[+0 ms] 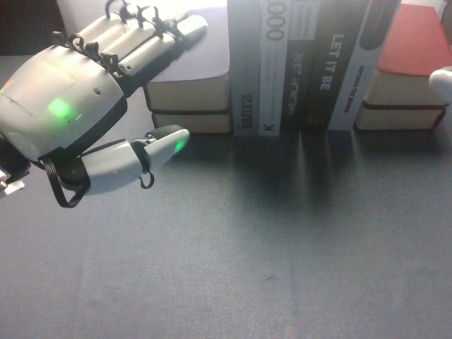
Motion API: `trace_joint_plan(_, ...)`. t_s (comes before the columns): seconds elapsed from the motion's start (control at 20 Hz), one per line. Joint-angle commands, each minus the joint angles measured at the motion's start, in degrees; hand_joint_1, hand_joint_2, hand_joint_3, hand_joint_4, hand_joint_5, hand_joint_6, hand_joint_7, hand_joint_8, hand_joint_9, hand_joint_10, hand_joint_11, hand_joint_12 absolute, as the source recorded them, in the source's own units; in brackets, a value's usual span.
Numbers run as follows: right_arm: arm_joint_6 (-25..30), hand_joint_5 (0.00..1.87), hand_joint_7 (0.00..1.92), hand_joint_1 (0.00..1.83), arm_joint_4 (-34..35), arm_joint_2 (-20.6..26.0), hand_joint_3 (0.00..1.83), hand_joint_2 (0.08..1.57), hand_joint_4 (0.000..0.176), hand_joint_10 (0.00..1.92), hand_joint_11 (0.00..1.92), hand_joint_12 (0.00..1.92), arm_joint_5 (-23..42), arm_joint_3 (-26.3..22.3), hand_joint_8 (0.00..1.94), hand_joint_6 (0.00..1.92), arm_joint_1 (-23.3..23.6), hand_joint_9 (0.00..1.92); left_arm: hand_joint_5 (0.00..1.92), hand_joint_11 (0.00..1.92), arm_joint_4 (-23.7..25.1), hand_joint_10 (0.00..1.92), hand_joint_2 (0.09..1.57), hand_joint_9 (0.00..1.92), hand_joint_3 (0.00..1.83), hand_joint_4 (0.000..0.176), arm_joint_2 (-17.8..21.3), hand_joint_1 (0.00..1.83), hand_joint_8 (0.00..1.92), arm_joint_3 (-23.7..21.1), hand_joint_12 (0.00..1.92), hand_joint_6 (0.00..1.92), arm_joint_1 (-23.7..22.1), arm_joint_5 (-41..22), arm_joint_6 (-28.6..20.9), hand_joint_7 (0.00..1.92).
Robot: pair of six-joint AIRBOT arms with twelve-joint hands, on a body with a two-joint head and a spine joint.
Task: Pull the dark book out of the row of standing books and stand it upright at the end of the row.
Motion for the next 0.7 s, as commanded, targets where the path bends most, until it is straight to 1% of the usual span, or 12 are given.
trace_joint_plan(0.0, 0.05, 0.03, 0.0, 0.21, 1.08, 0.16, 0.05, 1.35, 0.0, 0.0, 0.0, 0.0, 7.65, -0.05, 0.0, 0.01, 0.41, 0.0, 0.03, 0.0, 0.02, 0.0, 1.34, 0.0, 0.02, 0.022, 0.18, 0.34, 0.0, -0.07, 0.0, 0.0, -0.95, -7.1, 0.18, 0.0)
trace_joint_plan(0.1, 0.05, 0.0, 0.0, 0.18, 1.31, 0.16, 0.04, 1.37, 0.0, 0.0, 0.0, 0.0, 7.8, -0.07, 0.0, 0.0, 0.27, 0.0, 0.04, 0.0, 0.02, 0.0, 1.34, 0.0, 0.01, 0.003, 0.14, 0.36, 0.0, -0.06, 0.0, 0.01, -0.95, -7.09, 0.18, 0.0)
trace_joint_plan(0.15, 0.05, 0.0, 0.0, 0.25, 1.43, 0.16, 0.03, 1.37, 0.0, 0.0, 0.0, 0.0, 7.93, -0.13, 0.0, 0.0, 0.18, 0.0, 0.03, 0.0, 0.02, 0.0, 1.34, 0.0, 0.01, 0.005, 0.12, 0.34, 0.0, -0.06, 0.0, 0.0, -0.95, -7.1, 0.18, 0.0)
trace_joint_plan(0.2, 0.05, 0.0, 0.0, 0.27, 1.5, 0.16, 0.02, 1.36, 0.0, 0.0, 0.0, 0.0, 8.05, -0.22, 0.0, 0.0, 0.07, 0.0, 0.02, 0.0, 0.02, 0.0, 1.34, 0.0, 0.01, 0.009, 0.08, 0.33, 0.0, -0.06, 0.0, 0.0, -0.95, -7.09, 0.18, 0.0)
trace_joint_plan(0.25, 0.05, 0.0, 0.0, 0.28, 1.57, 0.16, 0.02, 1.36, 0.0, 0.0, 0.0, 0.0, 8.05, -0.22, 0.0, 0.0, 0.05, 0.0, 0.02, 0.0, 0.02, 0.0, 1.34, 0.0, 0.01, 0.0, 0.08, 0.33, 0.0, -0.06, 0.0, 0.0, -0.95, -7.1, 0.18, 0.0)
trace_joint_plan(0.3, 0.05, 0.0, 0.0, 0.29, 1.59, 0.16, 0.02, 1.36, 0.0, 0.0, 0.0, 0.0, 8.08, -0.22, 0.0, 0.0, 0.05, 0.0, 0.02, 0.0, 0.02, 0.0, 1.34, 0.0, 0.01, 0.0, 0.09, 0.33, 0.0, -0.05, 0.0, 0.0, -0.95, -7.1, 0.18, 0.0)
trace_joint_plan(0.35, 0.05, 0.0, 0.0, 0.32, 1.59, 0.26, 0.02, 1.37, 0.0, 0.0, 0.0, 0.0, 8.17, -0.18, 0.0, 0.0, 0.06, 0.0, 0.02, 0.0, 0.01, 0.0, 1.34, 0.0, 0.01, 0.004, 0.09, 0.33, 0.0, -0.05, 0.0, 0.0, -0.95, -7.1, 0.18, 0.0)
trace_joint_plan(0.45, 0.05, 0.0, 0.0, 0.3, 1.6, 0.49, 0.02, 1.39, 0.0, 0.0, 0.0, 0.0, 8.56, 0.05, 0.0, 0.0, 0.06, 0.0, 0.01, 0.0, -0.03, 0.0, 1.35, 0.0, 0.01, 0.007, 0.09, 0.3, 0.0, -0.05, 0.0, 0.0, -0.95, -7.11, 0.18, 0.0)
trace_joint_plan(0.5, 0.04, 0.0, 0.0, 0.37, 1.69, 0.55, 0.01, 1.39, 0.0, 0.0, 0.0, 0.0, 8.87, 0.37, 0.0, 0.0, 0.28, 0.0, 0.01, 0.0, -0.08, 0.0, 1.36, 0.0, 0.01, 0.006, 0.08, 0.26, 0.0, -0.06, 0.0, 0.0, -0.95, -7.13, 0.18, 0.0)
trace_joint_plan(0.55, 0.01, 0.0, 0.0, 0.44, 1.94, 0.51, 0.01, 1.38, 0.0, 0.0, 0.0, 0.0, 8.99, 0.75, 0.0, 0.0, 0.98, 0.0, 0.02, 0.0, -0.12, 0.0, 1.36, 0.0, 0.01, 0.002, 0.04, 0.26, 0.0, -0.04, 0.0, 0.01, -0.94, -7.11, 0.18, 0.0)
trace_joint_plan(0.6, -0.23, 0.0, 0.0, 0.48, 2.29, 0.36, 0.0, 1.38, 0.0, 0.0, 0.0, 0.0, 8.99, 1.04, 0.0, 0.0, 1.6, 0.0, 0.02, 0.0, -0.12, 0.0, 1.36, 0.0, 0.01, 0.008, -0.01, 0.26, 0.0, -0.01, 0.0, 0.01, -0.95, -7.11, 0.18, 0.0)
trace_joint_plan(0.65, -0.45, 0.0, 0.0, 0.54, 2.66, 0.13, 0.0, 1.37, 0.0, 0.0, 0.0, 0.0, 8.99, 1.4, 0.0, 0.0, 2.0, 0.0, 0.03, 0.0, -0.13, 0.0, 1.36, 0.0, 0.0, 0.0, -0.07, 0.29, 0.0, 0.02, 0.0, 0.01, -0.96, -7.12, 0.19, 0.0)
